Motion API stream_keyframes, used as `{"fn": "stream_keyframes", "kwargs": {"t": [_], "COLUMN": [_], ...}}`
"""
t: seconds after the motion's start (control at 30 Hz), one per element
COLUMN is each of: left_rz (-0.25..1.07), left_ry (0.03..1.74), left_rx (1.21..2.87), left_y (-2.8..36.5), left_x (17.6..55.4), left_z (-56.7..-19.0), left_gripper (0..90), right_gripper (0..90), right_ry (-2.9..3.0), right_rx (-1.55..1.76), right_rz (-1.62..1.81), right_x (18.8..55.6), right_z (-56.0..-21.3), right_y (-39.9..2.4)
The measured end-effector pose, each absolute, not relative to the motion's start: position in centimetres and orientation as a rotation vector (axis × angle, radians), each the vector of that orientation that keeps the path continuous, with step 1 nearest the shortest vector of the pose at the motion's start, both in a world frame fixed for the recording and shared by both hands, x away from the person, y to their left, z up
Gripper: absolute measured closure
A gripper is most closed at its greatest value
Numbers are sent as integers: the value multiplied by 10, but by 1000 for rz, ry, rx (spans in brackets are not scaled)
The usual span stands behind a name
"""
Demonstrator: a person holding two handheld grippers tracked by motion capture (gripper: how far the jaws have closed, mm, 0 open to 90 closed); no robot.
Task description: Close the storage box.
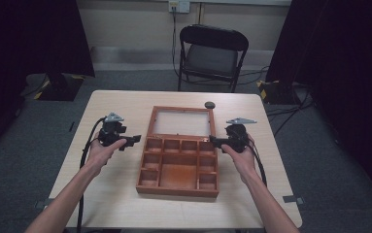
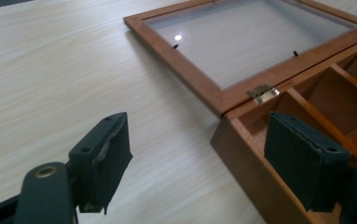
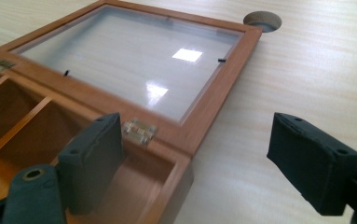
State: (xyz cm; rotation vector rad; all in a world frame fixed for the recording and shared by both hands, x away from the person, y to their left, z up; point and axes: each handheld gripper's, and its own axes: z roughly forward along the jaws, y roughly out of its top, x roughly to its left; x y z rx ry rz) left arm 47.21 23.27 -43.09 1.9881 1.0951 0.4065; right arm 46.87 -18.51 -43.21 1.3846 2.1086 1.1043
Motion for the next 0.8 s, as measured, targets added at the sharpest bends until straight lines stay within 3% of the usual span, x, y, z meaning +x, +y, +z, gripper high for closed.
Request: {"fn": "stream_keyframes", "kwargs": {"t": [0.33,0.8], "left_rz": [350,270], "left_ry": [1122,1133], "left_rx": [1951,1984], "left_y": [211,191], "left_x": [498,502], "left_z": [-445,-457], "left_gripper": [221,195], "right_gripper": [146,139], "right_ry": [2140,2156], "right_rx": [1386,1441], "right_rz": [1090,1126], "right_x": [511,515], "right_z": [-450,-466], "right_y": [-169,-162]}}
